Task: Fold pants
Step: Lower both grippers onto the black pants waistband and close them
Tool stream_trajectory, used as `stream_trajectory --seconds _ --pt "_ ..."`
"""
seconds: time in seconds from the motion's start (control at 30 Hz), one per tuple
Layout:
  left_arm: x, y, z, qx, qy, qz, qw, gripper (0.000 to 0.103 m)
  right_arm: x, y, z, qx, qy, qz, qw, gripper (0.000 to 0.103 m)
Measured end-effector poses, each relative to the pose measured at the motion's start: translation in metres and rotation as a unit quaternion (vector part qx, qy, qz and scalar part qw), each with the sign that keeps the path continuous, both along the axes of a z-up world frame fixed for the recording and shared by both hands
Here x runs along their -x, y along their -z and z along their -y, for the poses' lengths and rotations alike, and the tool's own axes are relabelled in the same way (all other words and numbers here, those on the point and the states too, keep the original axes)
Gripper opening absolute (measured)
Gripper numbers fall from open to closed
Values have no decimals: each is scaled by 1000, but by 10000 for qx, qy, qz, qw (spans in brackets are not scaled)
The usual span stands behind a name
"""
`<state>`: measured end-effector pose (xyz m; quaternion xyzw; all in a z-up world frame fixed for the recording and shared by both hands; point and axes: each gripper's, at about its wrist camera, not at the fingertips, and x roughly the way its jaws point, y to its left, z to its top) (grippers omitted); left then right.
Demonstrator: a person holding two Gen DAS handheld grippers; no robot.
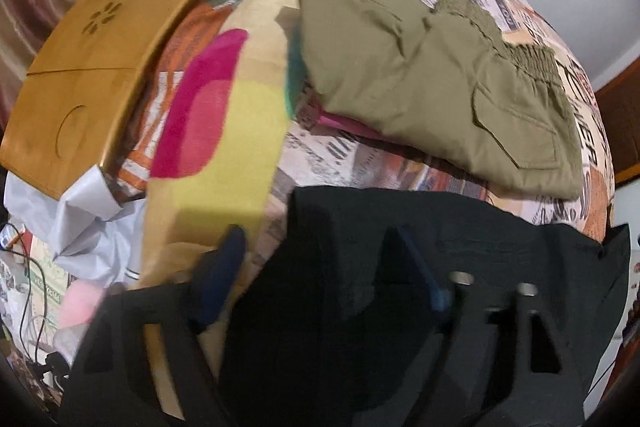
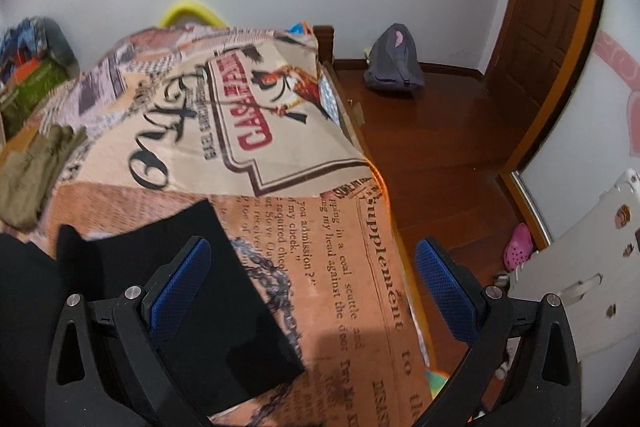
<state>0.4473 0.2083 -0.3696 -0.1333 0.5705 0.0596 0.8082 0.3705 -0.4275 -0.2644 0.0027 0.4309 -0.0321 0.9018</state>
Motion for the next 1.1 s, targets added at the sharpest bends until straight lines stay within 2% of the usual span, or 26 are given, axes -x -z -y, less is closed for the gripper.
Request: stream_trajectory --seconds 0.03,0.07,0.17,0.23,0.33,0.57,0.63,0.7,0.73,0.8,0.87,0.9,1.03,1.1 --pt "-1 2 5 -90 81 -45 9999 47 -6 6 0 21 -40 -64 10000 101" --pt "-1 2 10 -246 104 -66 9996 45 -12 13 0 37 -87 -145 9999 101" --pt "1 -1 18 -567 179 -8 9982 32 -25 27 -6 73 -310 -307 9990 101" --pt "2 -3 20 -661 191 34 9976 22 -33 35 -14 73 -497 -398 9979 94" --pt "3 -5 23 -759 221 82 9968 17 -44 44 -31 -32 -850 -527 9950 90" --pt "5 -9 35 -1158 376 282 9922 13 -64 59 -67 29 -1427 -507 9885 81" --pt "5 -9 35 -1174 392 305 9918 13 -71 63 -71 -70 -1514 -591 9867 74" --pt "3 -8 36 -1178 480 283 9915 12 -73 64 -69 -238 -1544 -559 9861 70" --pt "3 -8 37 -1213 516 288 9909 12 -75 65 -68 -430 -1601 -621 9842 62" --pt "3 -7 39 -1244 542 300 9903 12 -76 67 -70 -606 -1644 -695 9821 53" --pt "4 -9 39 -1233 512 337 9905 11 -74 66 -73 -625 -1751 -680 9802 41" --pt "5 -10 39 -1227 493 361 9906 11 -72 65 -75 -618 -1772 -681 9799 31" --pt "8 -19 39 -1207 437 472 9906 10 -68 61 -80 -585 -1713 -678 9811 15" --pt "12 -25 38 -1220 424 547 9901 10 -69 56 -83 -487 -1653 -634 9830 13"
